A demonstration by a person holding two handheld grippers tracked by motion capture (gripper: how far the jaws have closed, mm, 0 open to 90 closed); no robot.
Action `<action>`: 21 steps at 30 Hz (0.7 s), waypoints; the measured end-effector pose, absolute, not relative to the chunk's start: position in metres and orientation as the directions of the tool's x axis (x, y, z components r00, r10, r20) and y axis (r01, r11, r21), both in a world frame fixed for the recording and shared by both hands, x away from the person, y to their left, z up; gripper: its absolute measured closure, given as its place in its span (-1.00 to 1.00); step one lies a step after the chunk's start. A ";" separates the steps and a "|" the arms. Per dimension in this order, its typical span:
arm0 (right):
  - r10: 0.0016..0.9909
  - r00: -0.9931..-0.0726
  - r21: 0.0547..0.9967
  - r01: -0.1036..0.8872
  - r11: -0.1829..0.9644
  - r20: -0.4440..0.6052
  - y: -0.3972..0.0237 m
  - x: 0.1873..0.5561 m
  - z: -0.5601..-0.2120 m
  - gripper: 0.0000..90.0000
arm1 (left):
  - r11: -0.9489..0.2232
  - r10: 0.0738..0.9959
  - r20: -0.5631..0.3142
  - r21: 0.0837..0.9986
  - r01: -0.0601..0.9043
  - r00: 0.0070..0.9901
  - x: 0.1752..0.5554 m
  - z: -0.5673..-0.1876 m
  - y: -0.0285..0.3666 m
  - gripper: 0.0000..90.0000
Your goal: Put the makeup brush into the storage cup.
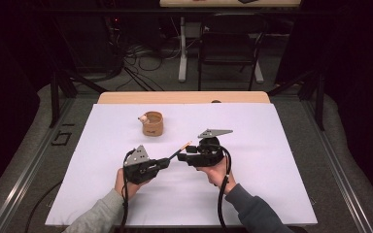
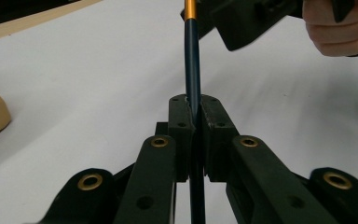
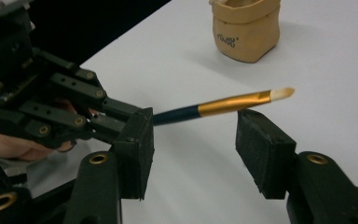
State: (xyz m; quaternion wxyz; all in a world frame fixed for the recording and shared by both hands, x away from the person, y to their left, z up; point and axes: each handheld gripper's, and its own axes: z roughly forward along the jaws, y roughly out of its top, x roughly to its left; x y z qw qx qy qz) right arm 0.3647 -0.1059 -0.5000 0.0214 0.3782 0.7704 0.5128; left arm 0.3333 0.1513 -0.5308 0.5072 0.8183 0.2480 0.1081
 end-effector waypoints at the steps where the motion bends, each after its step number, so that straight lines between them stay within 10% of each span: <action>1: 0.607 -0.708 0.807 0.564 0.177 0.362 -0.106 0.365 -0.500 0.10 | -0.363 0.514 -0.073 0.884 0.294 0.855 0.333 -0.531 0.151 0.87; 21: 0.521 -0.760 0.862 0.500 0.084 0.389 -0.106 0.356 -0.488 0.78 | -0.403 0.467 -0.042 0.879 0.255 0.883 0.328 -0.530 0.141 0.87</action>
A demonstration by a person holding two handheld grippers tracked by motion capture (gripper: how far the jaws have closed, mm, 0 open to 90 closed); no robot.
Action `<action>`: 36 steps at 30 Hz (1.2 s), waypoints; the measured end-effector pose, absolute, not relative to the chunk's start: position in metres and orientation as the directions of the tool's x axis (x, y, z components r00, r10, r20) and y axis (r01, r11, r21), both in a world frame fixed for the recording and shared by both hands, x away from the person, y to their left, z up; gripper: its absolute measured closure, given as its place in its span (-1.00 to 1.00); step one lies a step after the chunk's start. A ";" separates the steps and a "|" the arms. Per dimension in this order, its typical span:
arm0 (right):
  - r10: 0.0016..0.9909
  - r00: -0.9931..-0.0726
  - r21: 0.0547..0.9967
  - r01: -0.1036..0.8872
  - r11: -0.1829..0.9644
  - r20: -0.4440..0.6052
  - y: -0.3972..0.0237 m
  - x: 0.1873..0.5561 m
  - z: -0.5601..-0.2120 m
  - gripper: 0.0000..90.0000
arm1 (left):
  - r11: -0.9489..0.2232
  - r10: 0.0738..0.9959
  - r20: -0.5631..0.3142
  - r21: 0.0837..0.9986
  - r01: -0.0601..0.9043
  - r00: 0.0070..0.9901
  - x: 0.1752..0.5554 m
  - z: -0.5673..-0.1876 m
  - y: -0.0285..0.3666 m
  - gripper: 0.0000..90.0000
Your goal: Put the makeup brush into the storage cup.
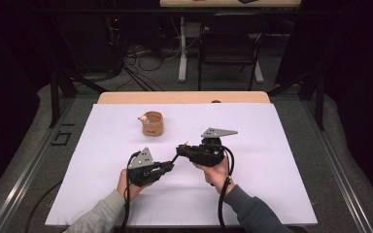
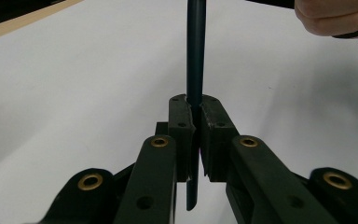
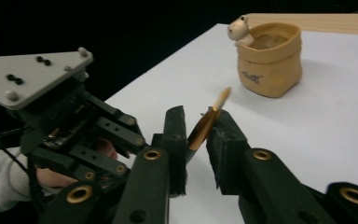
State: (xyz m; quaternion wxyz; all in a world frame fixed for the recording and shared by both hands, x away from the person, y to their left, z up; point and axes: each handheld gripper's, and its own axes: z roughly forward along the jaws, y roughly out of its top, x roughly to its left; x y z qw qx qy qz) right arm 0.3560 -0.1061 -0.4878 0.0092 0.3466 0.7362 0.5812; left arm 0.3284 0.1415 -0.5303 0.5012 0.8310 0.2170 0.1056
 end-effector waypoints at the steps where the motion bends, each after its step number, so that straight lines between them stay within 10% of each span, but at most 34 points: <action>1: 0.515 -0.764 0.864 0.497 0.085 0.389 -0.105 0.355 -0.487 0.81 | -0.403 0.465 -0.042 0.879 0.254 0.884 0.329 -0.530 0.141 0.87; 14: 0.523 -0.810 0.896 0.408 0.175 0.267 -0.095 0.345 -0.476 0.86 | -0.333 0.438 -0.109 0.902 0.274 0.892 0.331 -0.526 0.140 0.47; 32: 0.528 -0.839 0.903 0.322 0.286 0.132 -0.082 0.336 -0.477 0.85 | -0.286 0.439 -0.119 0.921 0.263 0.891 0.329 -0.523 0.138 0.85; 36: 0.540 -0.834 0.899 0.319 0.300 0.116 -0.084 0.337 -0.478 0.48 | -0.283 0.437 -0.121 0.922 0.264 0.891 0.331 -0.523 0.141 0.85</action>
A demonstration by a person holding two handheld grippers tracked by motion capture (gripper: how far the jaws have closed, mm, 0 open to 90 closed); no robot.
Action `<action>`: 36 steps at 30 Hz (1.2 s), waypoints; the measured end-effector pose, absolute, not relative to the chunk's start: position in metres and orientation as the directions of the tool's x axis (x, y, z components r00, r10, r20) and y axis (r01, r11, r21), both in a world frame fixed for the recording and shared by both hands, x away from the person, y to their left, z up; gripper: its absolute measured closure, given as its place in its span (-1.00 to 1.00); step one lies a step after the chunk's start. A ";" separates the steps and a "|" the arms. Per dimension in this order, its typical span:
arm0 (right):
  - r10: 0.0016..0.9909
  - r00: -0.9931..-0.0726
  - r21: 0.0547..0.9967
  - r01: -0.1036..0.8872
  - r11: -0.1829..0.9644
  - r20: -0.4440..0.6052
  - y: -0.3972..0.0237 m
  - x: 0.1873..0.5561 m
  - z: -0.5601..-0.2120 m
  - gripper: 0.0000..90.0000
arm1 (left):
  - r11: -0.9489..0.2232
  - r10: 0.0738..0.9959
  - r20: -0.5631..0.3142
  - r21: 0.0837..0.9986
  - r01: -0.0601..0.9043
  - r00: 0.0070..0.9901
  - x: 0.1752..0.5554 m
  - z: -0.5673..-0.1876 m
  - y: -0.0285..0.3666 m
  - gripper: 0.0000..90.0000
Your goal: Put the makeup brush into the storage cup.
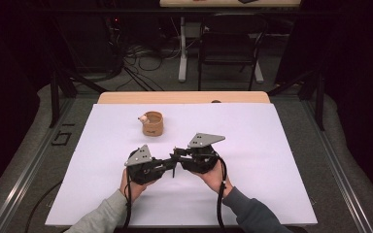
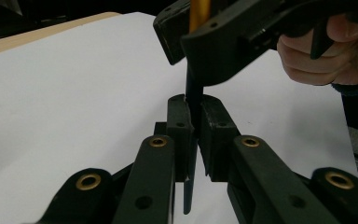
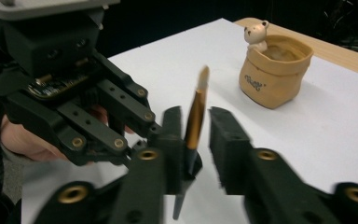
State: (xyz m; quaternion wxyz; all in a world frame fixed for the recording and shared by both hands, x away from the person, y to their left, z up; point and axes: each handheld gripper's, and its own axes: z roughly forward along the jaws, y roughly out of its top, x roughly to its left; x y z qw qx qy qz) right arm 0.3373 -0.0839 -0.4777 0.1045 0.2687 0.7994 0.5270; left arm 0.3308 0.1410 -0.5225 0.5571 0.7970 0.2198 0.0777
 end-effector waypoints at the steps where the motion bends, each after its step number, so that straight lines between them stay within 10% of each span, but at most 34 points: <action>1: 0.550 -0.826 0.894 0.331 0.301 0.121 -0.085 0.338 -0.478 0.37 | -0.280 0.439 -0.123 0.923 0.265 0.890 0.331 -0.522 0.142 0.85; 16: 0.620 -0.783 0.888 0.315 0.335 0.044 -0.112 0.340 -0.483 -0.54 | -0.278 0.484 -0.118 0.919 0.280 0.867 0.337 -0.523 0.152 0.85; 36: 0.729 -0.684 0.911 0.315 0.267 0.023 -0.148 0.343 -0.488 -1.00 | -0.272 0.548 -0.086 0.923 0.274 0.832 0.345 -0.521 0.169 0.85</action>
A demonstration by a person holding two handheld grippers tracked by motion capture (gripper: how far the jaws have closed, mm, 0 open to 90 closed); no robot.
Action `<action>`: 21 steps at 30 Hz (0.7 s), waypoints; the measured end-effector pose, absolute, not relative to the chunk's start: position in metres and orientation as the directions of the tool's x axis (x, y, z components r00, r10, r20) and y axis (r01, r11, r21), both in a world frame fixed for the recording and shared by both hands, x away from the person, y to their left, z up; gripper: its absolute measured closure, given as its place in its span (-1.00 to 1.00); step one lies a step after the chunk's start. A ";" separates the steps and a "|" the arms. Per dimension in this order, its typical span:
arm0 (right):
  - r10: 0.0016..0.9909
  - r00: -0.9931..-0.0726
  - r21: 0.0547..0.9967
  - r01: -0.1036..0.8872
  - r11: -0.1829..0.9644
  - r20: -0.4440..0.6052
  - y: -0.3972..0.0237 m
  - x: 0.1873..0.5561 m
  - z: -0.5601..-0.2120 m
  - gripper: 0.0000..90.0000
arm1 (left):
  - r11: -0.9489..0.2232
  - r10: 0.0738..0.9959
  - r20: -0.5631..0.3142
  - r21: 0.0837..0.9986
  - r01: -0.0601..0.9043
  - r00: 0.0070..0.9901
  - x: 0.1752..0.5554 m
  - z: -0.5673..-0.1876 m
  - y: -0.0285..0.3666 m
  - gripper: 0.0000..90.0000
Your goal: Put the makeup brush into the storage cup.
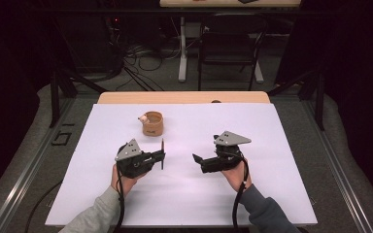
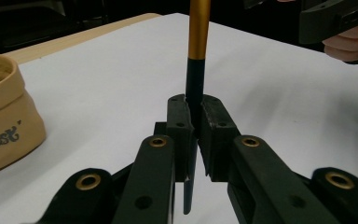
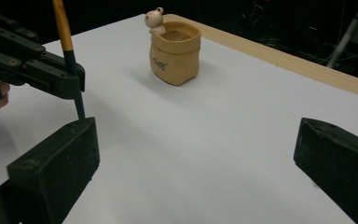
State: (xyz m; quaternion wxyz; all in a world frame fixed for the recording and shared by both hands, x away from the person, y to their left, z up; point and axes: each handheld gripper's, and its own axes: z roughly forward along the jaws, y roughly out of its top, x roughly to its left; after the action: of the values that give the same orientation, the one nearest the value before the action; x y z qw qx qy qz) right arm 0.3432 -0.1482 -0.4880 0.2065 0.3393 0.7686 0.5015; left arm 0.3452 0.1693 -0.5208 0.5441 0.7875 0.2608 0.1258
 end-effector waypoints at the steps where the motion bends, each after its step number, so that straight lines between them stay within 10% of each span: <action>1: 0.733 -0.680 0.915 0.314 0.253 0.031 -0.150 0.343 -0.489 -1.00 | -0.271 0.544 -0.086 0.923 0.272 0.834 0.346 -0.521 0.170 0.85; 21: 0.752 -0.659 0.926 0.293 0.238 0.016 -0.176 0.336 -0.498 -1.00 | -0.264 0.602 -0.055 0.928 0.263 0.796 0.351 -0.519 0.184 0.85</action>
State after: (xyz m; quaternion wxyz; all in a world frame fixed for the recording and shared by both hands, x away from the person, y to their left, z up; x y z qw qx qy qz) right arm 0.3360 -0.1764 -0.4978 0.2244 0.3462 0.7539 0.5112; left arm 0.3509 0.1842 -0.5192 0.5393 0.7793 0.2777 0.1571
